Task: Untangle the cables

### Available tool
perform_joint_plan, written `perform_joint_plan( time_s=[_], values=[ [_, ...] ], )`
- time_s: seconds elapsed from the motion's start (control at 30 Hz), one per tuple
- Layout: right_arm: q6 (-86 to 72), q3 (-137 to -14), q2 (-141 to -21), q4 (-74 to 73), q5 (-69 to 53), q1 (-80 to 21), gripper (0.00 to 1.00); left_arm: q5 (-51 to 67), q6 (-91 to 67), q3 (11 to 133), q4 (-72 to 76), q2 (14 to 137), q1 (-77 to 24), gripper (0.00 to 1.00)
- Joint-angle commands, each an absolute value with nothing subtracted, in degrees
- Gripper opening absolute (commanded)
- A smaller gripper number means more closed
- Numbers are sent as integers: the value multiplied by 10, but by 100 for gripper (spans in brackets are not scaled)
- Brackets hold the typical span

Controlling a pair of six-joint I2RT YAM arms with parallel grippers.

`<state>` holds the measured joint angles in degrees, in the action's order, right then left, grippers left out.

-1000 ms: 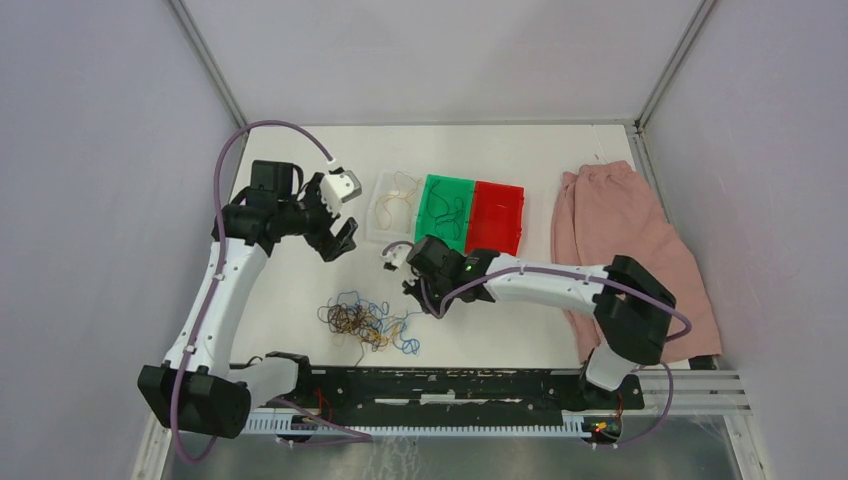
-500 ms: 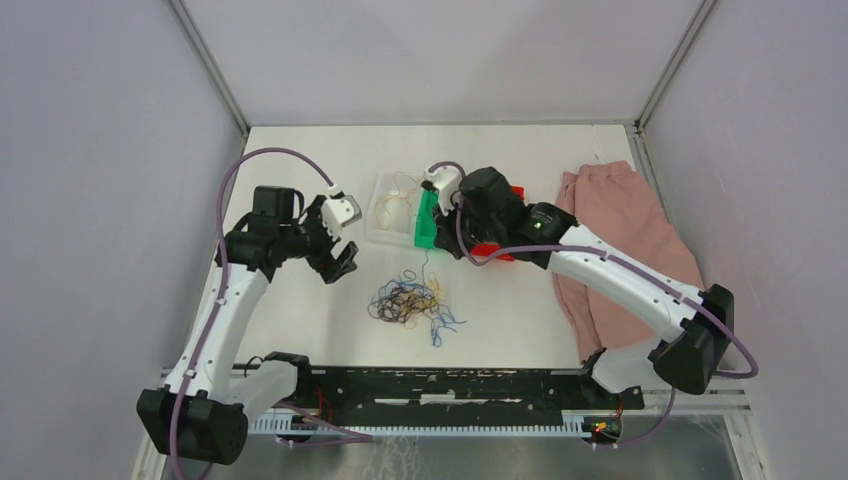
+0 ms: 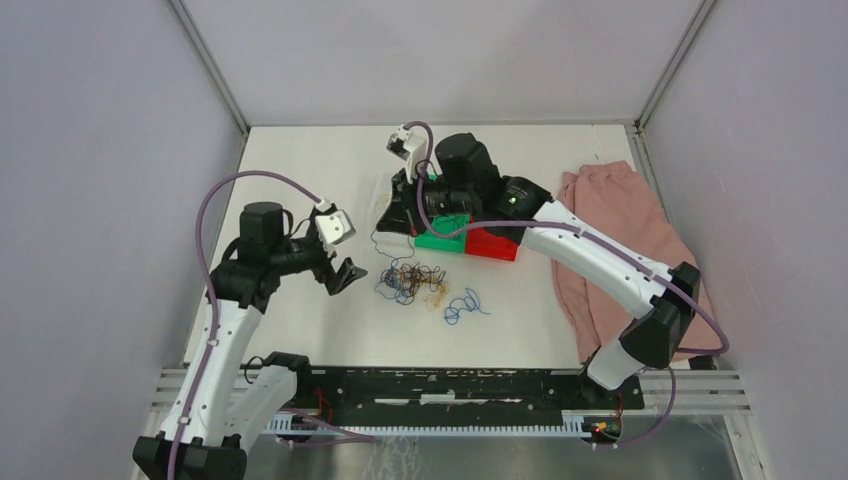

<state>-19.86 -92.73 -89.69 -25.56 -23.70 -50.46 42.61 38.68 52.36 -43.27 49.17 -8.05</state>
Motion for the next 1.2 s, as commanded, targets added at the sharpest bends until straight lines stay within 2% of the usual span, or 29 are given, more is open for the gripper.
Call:
perform_joint_plan(
  time_s=[0.0,0.1,0.2,0.3,0.37,0.43,0.47,0.53,0.6,0.63,0.73,0.87,1.03,1.17],
  values=[
    [-255,-974,-927,-186,-297,-520,0,479,336,503,-341,452,-78,98],
    [-274,-974,-941,-164,-302,-528,1,507,328,502,-339,451,-78,93],
    [-295,-956,-942,-130,-306,-529,1,528,311,501,-341,462,-78,84],
    [-306,-944,-939,-116,-310,-529,0,546,309,493,-344,466,-79,66],
    [-308,-931,-933,-108,-310,-529,1,538,299,487,-334,466,-78,47],
    [-306,-913,-923,-106,-303,-528,4,516,289,484,-318,464,-78,13],
    [-304,-902,-917,-107,-296,-525,9,498,280,481,-306,461,-78,5],
    [-306,-870,-899,-105,-284,-512,29,468,271,477,-282,454,-79,3],
    [-309,-823,-877,-100,-262,-498,53,445,272,476,-267,449,-77,3],
    [-312,-802,-864,-100,-248,-490,62,433,272,477,-263,447,-78,3],
    [-331,-746,-830,-108,-215,-468,78,400,281,487,-267,453,-78,3],
    [-347,-747,-829,-182,-175,-450,81,382,290,501,-278,462,-78,3],
    [-350,-709,-815,-202,-125,-441,93,383,284,512,-279,464,-78,3],
    [-327,-680,-826,-220,-92,-425,91,377,290,520,-283,472,-78,3]
  ],
)
